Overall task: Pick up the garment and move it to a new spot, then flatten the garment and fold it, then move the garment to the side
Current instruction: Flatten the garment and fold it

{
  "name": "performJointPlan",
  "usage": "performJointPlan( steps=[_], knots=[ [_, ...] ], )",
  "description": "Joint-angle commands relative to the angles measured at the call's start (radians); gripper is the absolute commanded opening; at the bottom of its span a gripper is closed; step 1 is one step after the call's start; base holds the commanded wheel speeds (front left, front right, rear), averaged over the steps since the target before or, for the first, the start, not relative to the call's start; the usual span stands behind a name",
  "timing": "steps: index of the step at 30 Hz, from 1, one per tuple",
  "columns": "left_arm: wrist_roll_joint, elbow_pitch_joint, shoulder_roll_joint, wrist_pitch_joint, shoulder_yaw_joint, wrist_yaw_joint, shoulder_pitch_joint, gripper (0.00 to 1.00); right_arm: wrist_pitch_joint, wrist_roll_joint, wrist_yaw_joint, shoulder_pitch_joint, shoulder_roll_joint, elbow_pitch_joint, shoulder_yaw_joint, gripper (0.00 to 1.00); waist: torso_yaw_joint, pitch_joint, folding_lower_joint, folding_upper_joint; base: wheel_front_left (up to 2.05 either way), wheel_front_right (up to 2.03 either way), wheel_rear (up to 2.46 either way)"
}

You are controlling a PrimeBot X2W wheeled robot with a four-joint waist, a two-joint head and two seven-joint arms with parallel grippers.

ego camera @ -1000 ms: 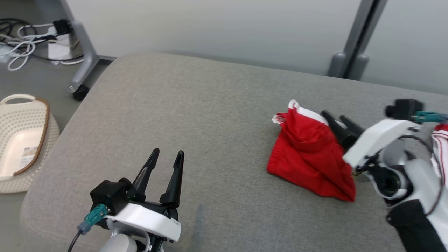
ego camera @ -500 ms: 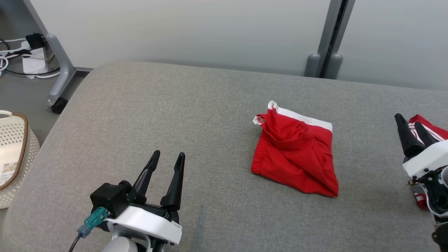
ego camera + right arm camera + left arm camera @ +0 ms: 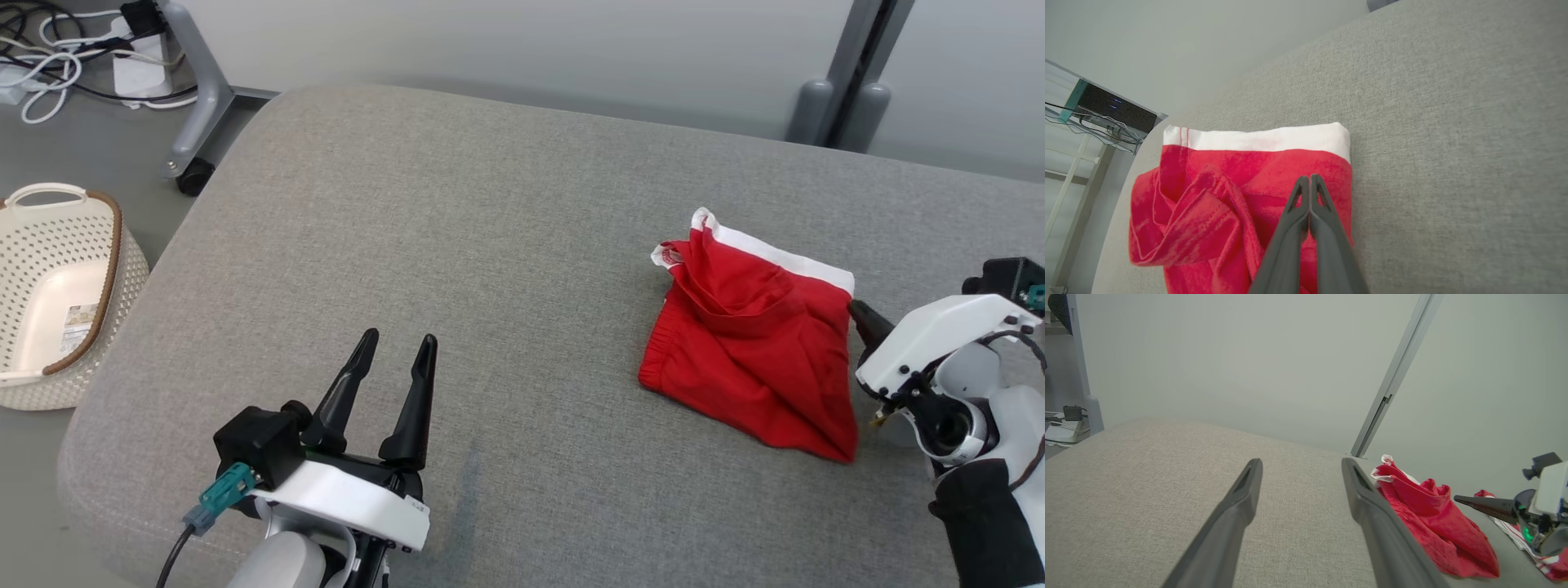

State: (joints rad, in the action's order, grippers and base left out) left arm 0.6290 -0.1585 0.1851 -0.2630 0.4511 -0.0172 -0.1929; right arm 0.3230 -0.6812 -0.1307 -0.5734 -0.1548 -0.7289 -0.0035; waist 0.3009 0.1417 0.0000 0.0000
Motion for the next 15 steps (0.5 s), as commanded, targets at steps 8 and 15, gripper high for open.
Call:
performJointPlan(
  steps=[8, 15],
  knots=[
    [-0.005, -0.014, 0.003, -0.001, -0.017, 0.007, -0.007, 1.00, 0.125, -0.155, -0.001, -0.027, 0.082, -0.111, -0.060, 0.00, 0.030, -0.003, 0.0000, 0.0000, 0.00, 0.00, 0.00],
    [-0.012, -0.017, 0.002, -0.001, -0.017, 0.004, 0.009, 1.00, 0.201, -0.270, -0.001, 0.032, 0.101, -0.013, 0.012, 0.00, 0.012, -0.028, 0.0000, 0.0000, 0.00, 0.00, 0.00]
  ],
)
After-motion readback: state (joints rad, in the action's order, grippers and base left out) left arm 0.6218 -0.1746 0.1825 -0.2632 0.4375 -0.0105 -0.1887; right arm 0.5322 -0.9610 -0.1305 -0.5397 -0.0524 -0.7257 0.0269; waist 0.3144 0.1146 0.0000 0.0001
